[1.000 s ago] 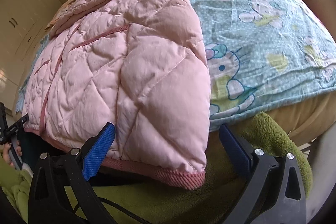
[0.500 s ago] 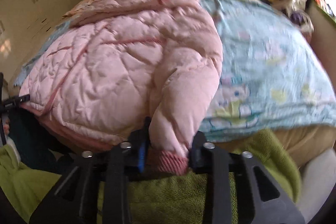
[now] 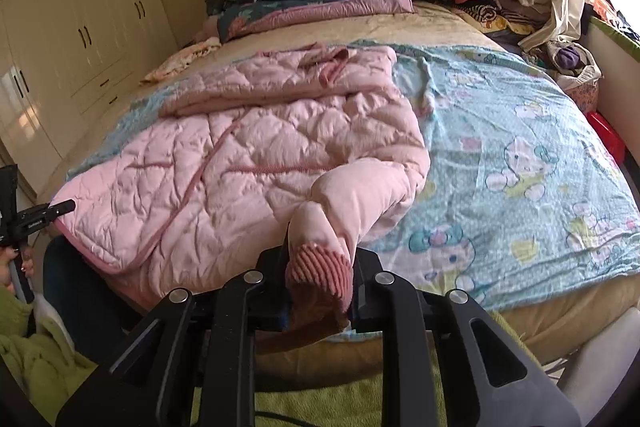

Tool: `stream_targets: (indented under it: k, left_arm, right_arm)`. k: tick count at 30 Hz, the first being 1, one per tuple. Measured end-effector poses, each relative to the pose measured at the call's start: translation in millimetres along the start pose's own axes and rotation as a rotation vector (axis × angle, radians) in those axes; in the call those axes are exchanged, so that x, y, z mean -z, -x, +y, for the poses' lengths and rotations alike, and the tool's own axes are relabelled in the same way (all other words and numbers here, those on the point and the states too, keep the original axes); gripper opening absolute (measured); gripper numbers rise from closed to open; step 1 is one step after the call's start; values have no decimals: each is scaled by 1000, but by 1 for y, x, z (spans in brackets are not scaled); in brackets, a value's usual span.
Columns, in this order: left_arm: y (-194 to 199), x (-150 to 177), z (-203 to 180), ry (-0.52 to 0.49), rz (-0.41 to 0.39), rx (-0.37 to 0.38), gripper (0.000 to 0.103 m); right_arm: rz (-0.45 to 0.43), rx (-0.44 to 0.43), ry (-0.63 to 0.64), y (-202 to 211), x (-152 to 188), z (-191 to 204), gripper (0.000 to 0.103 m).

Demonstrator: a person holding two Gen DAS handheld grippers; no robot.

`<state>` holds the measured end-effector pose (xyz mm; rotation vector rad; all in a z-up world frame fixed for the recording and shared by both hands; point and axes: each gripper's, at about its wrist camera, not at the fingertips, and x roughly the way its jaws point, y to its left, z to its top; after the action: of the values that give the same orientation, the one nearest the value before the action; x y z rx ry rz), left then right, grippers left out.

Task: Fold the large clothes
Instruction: 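Lift the hem with both grippers and carry it toward the collar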

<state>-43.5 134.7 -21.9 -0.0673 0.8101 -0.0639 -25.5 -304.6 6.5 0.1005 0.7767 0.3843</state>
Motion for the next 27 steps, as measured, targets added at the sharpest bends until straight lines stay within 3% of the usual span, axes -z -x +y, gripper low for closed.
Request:
stream_targets:
  k: [16,27]
  left_arm:
    - [10,-58,4,27,-141,23,10]
    - [16,-82,5,27,-191,27,11]
  right_arm:
    - [-93,-40,-94,7,-37,-11,17]
    - [-143,-40,-77,15,-61,-7,16]
